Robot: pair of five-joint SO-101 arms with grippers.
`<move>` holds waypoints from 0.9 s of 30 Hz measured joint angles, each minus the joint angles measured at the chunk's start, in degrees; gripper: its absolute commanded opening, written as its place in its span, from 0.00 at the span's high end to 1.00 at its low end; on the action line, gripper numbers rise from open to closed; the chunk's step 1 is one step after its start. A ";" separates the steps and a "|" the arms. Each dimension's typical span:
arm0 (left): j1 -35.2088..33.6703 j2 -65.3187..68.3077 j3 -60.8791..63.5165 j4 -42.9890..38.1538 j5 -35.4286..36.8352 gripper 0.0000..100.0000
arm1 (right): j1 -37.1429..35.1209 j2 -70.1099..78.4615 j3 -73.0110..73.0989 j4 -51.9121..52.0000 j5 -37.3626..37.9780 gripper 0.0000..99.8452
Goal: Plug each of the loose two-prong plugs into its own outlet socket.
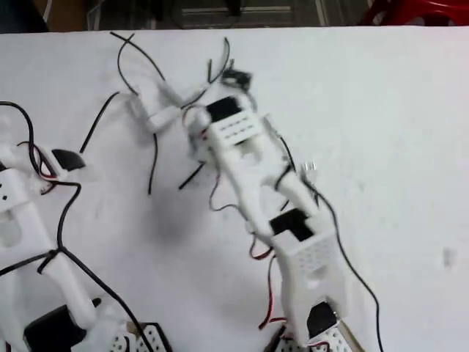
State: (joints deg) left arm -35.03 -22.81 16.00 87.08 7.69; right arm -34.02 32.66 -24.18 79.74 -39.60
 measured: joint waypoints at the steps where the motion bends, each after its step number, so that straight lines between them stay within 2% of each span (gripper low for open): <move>1: 0.00 0.00 0.00 0.00 0.00 0.66 | -1.14 1.14 0.00 -0.97 -0.62 0.94; 3: -0.18 0.00 0.35 0.00 0.00 0.66 | -3.25 3.52 0.00 -2.29 -1.23 0.93; 5: -0.09 0.00 0.44 0.00 0.00 0.66 | -4.75 5.80 0.00 -3.08 -1.58 0.88; 12: -0.09 0.00 0.44 -0.97 0.00 0.66 | -6.24 7.91 -0.26 -3.60 -2.29 0.50; 14: -0.09 0.00 0.44 -0.97 0.00 0.66 | -6.24 7.91 -0.26 -3.16 -2.64 0.42; 16: -0.09 0.00 0.44 -0.97 0.00 0.66 | -6.33 7.91 -1.32 -1.49 -2.64 0.40; 22: -0.09 0.00 0.53 -0.97 0.00 0.66 | -5.45 1.49 -10.02 10.20 -2.64 0.39; 27: -0.09 0.00 0.53 -0.97 0.00 0.66 | -0.53 -6.24 -18.20 17.41 -1.14 0.39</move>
State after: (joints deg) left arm -35.12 -22.81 16.53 86.11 7.69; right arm -34.55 26.42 -42.37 97.14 -40.75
